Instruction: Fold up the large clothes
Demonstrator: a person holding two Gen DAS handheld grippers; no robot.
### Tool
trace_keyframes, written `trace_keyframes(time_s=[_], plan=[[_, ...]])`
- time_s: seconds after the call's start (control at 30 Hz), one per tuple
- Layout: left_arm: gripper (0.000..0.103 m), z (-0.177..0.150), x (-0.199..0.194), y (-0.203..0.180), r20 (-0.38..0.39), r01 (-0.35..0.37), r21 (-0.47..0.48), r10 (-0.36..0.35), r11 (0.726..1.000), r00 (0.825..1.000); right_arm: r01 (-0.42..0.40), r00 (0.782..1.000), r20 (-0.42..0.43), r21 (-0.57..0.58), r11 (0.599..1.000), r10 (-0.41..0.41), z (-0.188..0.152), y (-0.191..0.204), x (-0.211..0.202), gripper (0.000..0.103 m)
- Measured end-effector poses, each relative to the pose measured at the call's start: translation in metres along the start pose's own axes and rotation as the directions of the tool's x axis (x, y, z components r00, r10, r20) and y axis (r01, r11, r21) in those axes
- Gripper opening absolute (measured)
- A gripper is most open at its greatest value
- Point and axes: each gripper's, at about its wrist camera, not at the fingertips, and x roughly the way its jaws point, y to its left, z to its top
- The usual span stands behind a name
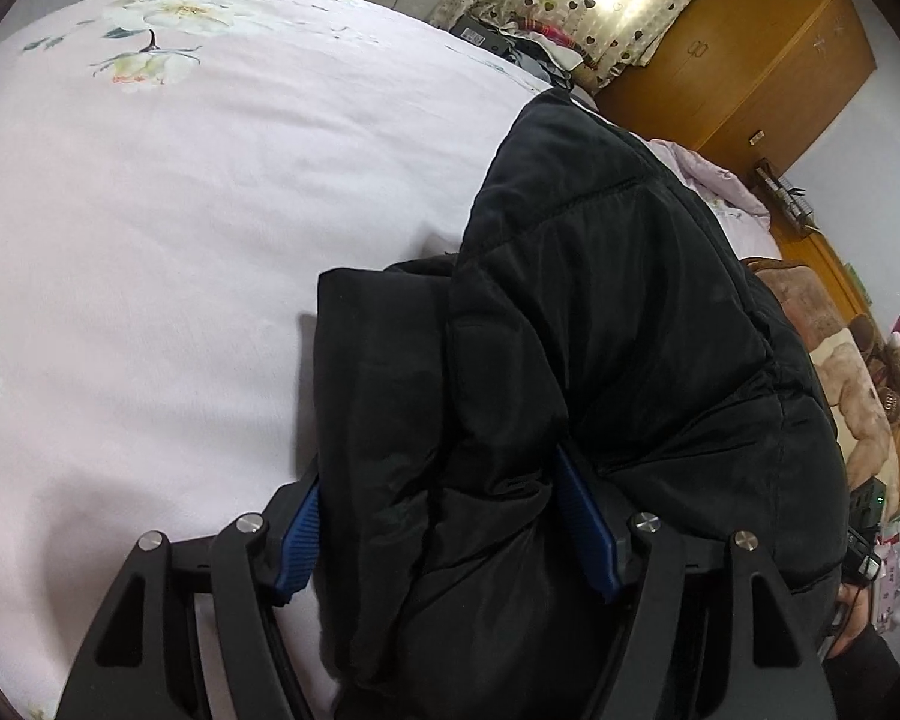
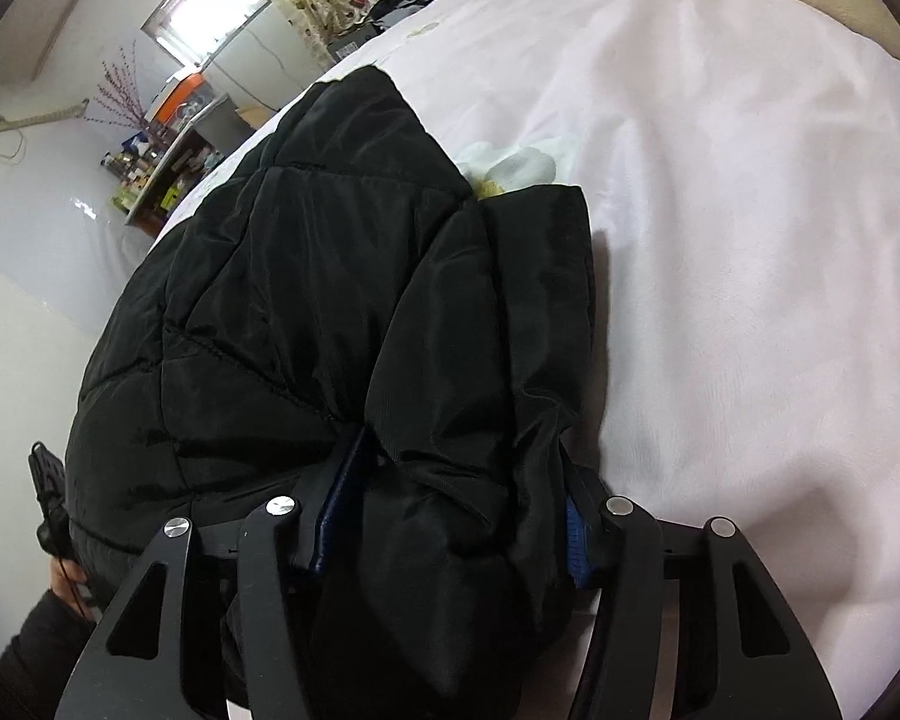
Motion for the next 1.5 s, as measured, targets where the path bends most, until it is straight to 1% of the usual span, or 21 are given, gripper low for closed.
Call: trace_keyframes(time_s=[0.07, 0.23, 0.27, 0.3, 0.33, 0.4, 0.47, 0.5, 0.6, 0.73, 0.93, 1.1, 1.13, 1.27, 1.5], plan=[[0.073, 0.003, 0.004, 0.002, -0.008, 0.016, -0.01, -0.016, 1.0, 1.0, -0.021, 1.0, -0.007, 0.016, 1.0, 0.021, 0.003, -0.003, 0.006, 0.056], [0.072, 0.006, 0.011, -0.001, -0.017, 0.013, 0.01, -0.013, 1.0, 1.0, 0.003, 1.0, -0.016, 0.012, 1.0, -0.003, 0.007, 0.005, 0.013, 0.055], [0.069, 0.005, 0.01, -0.001, -0.017, 0.012, 0.016, -0.012, 1.0, 1.0, 0.002, 1.0, -0.012, 0.016, 1.0, -0.002, 0.005, 0.007, 0.012, 0.053], [0.063, 0.004, 0.009, -0.003, -0.017, 0.01, 0.024, -0.009, 1.0, 1.0, 0.007, 1.0, -0.011, 0.011, 1.0, -0.007, 0.004, 0.009, 0.011, 0.05], [0.059, 0.003, 0.007, -0.006, -0.018, 0.008, 0.035, -0.007, 0.999, 1.0, 0.014, 1.0, -0.011, 0.006, 1.0, -0.014, 0.004, 0.012, 0.01, 0.048], [0.045, 0.004, 0.004, -0.017, -0.016, -0.019, 0.068, 0.02, 0.998, 1.0, 0.036, 0.999, -0.004, -0.005, 0.999, -0.036, 0.003, 0.022, 0.006, 0.036], [0.036, 0.005, -0.002, -0.025, -0.013, -0.049, 0.096, 0.05, 0.994, 0.999, 0.069, 0.998, -0.001, -0.023, 0.997, -0.069, 0.004, 0.031, 0.003, 0.032], [0.033, 0.006, -0.006, -0.029, -0.011, -0.065, 0.108, 0.066, 0.992, 0.998, 0.084, 0.996, 0.0, -0.029, 0.996, -0.084, 0.004, 0.035, 0.001, 0.029], [0.026, 0.009, -0.02, -0.037, 0.011, -0.098, 0.13, 0.097, 0.987, 0.995, 0.117, 0.993, 0.018, -0.045, 0.992, -0.116, 0.006, 0.045, -0.009, 0.022], [0.024, 0.012, -0.047, -0.05, 0.061, -0.106, 0.141, 0.098, 0.984, 0.993, 0.134, 0.99, 0.051, -0.064, 0.989, -0.131, 0.009, 0.059, -0.028, 0.019], [0.023, 0.013, -0.089, -0.06, 0.122, -0.089, 0.166, 0.07, 0.982, 0.99, 0.121, 0.988, 0.104, -0.111, 0.986, -0.11, 0.008, 0.077, -0.067, 0.017], [0.023, 0.012, -0.117, -0.059, 0.153, -0.079, 0.171, 0.052, 0.982, 0.987, 0.096, 0.988, 0.134, -0.143, 0.985, -0.077, 0.001, 0.089, -0.091, 0.017], [0.023, 0.012, -0.119, -0.059, 0.159, -0.076, 0.17, 0.049, 0.983, 0.986, 0.093, 0.988, 0.138, -0.145, 0.985, -0.073, 0.004, 0.096, -0.09, 0.017], [0.023, 0.019, -0.132, -0.055, 0.18, -0.08, 0.168, 0.049, 0.983, 0.982, 0.08, 0.987, 0.151, -0.16, 0.984, -0.056, 0.01, 0.102, -0.091, 0.017], [0.023, 0.056, -0.138, -0.046, 0.218, -0.095, 0.171, 0.056, 0.981, 0.974, 0.056, 0.984, 0.176, -0.195, 0.979, -0.022, 0.04, 0.124, -0.08, 0.017]])
